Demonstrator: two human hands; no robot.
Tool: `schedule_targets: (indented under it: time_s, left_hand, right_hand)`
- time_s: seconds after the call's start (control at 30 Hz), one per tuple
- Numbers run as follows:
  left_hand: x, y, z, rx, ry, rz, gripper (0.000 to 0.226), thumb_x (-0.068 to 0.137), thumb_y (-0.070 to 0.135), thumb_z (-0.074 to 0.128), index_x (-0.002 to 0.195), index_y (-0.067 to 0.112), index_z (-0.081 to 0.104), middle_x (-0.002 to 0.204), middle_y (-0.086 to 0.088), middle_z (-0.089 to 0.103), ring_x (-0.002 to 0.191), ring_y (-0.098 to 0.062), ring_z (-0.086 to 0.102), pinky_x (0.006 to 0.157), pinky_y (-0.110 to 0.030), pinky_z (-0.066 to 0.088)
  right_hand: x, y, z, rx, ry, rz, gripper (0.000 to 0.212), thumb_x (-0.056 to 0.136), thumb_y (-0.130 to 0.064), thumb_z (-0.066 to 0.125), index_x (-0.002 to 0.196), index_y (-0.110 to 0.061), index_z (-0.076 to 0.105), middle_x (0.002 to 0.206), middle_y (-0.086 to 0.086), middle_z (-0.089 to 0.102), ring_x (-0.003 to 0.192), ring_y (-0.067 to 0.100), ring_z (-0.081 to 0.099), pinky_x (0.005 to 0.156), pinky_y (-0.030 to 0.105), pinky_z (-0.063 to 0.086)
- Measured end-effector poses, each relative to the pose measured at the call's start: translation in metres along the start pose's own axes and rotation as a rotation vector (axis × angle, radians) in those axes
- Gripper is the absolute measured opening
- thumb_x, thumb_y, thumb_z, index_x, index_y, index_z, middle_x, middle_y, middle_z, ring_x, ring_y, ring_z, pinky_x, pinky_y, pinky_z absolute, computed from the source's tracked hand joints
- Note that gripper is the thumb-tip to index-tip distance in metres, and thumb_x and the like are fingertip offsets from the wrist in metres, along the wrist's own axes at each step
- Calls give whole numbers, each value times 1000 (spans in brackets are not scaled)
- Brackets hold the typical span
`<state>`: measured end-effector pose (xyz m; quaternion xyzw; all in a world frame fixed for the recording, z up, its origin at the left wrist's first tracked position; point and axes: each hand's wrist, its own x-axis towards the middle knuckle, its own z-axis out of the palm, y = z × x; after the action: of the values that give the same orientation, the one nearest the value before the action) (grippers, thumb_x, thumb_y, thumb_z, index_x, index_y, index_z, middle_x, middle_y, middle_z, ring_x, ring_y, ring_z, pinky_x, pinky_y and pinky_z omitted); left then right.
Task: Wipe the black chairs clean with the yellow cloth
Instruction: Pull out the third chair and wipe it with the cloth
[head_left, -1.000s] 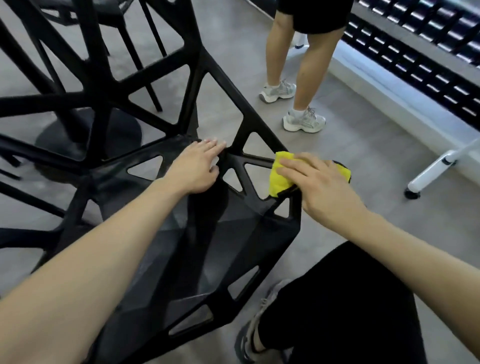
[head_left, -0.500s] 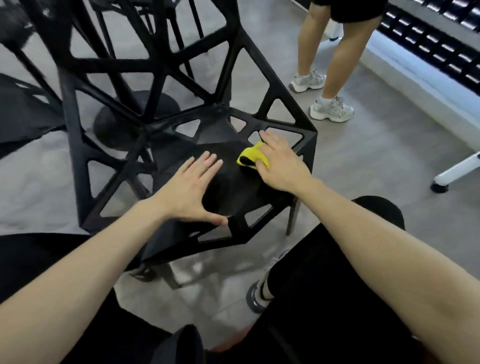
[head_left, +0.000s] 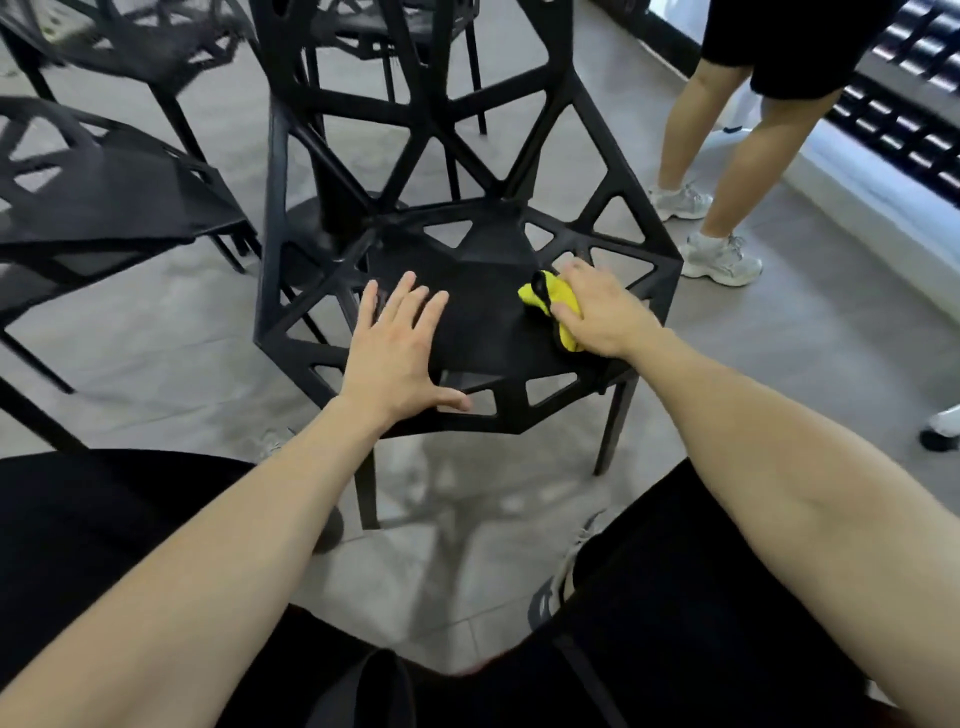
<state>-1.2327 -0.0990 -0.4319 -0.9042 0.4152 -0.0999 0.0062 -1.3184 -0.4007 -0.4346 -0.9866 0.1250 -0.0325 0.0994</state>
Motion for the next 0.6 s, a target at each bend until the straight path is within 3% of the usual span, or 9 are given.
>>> schedule_targets:
  time_s: [0.07, 0.1, 0.2, 0.27, 0.37, 0.43, 0.5, 0.57, 0.6]
  left_hand:
    - [1, -16, -1, -33, 15, 2, 130, 68, 98, 62, 166, 19, 32, 166, -6, 44, 165, -25, 22, 135, -55, 11]
    - [0, -27, 2, -54, 45, 19, 114, 80, 92, 59, 164, 18, 37, 164, -5, 48, 163, -25, 27, 135, -53, 14]
    - [-6, -68, 11, -52, 176, -24, 63, 108, 56, 40, 150, 11, 56, 148, -11, 63, 153, -29, 45, 132, -50, 23]
    - [-13, -94, 19, -2, 229, -94, 49, 110, 40, 41, 141, 7, 60, 140, -17, 65, 146, -34, 50, 131, -51, 25]
    - [-24, -114, 31, 94, 211, -110, 47, 111, 37, 43, 135, 3, 64, 133, -20, 67, 138, -38, 54, 132, -53, 22]
    - [-28, -115, 38, 133, 212, -98, 47, 111, 40, 45, 127, 4, 70, 126, -19, 71, 135, -38, 56, 132, -52, 21]
    - [-24, -113, 42, 130, 257, -128, 46, 111, 40, 44, 122, 7, 74, 118, -18, 76, 133, -37, 58, 131, -52, 24]
    - [-17, -113, 45, 118, 283, -130, 47, 111, 40, 43, 117, 8, 77, 114, -17, 78, 132, -37, 60, 130, -52, 25]
    - [-14, -116, 47, 122, 290, -122, 47, 111, 39, 42, 115, 9, 78, 112, -16, 78, 132, -37, 59, 130, -52, 25]
  right_hand:
    - [-11, -35, 8, 147, 128, 134, 49, 104, -44, 46, 146, -19, 48, 142, 9, 55, 132, 36, 52, 110, 48, 42]
    - [-19, -61, 16, 174, 180, 125, 49, 106, -41, 48, 151, -22, 48, 143, 9, 57, 134, 35, 52, 112, 47, 41]
    - [-32, -153, 44, 200, 251, -223, 51, 103, -33, 52, 152, -20, 55, 146, 10, 62, 138, 32, 54, 120, 41, 37]
    - [-37, -191, 60, 201, 236, -423, 47, 98, -28, 56, 144, -17, 62, 143, 13, 63, 137, 34, 54, 119, 44, 39]
    - [-50, -161, 62, 87, 305, -463, 48, 96, -28, 57, 144, -22, 62, 151, 11, 57, 146, 32, 47, 120, 49, 35]
    - [-57, -97, 60, 37, 420, -237, 46, 97, -27, 57, 142, -20, 64, 152, 9, 57, 149, 31, 45, 122, 54, 32]
    - [-60, -36, 50, 95, 528, 192, 45, 101, -28, 52, 143, -16, 61, 156, 10, 54, 152, 33, 41, 122, 57, 33]
    - [-59, -31, 50, 149, 624, 456, 47, 105, -28, 48, 149, -13, 57, 162, 12, 47, 157, 35, 32, 125, 58, 28]
    - [-60, -54, 58, 150, 650, 477, 48, 106, -26, 48, 151, -12, 55, 164, 12, 45, 159, 36, 28, 128, 58, 24]
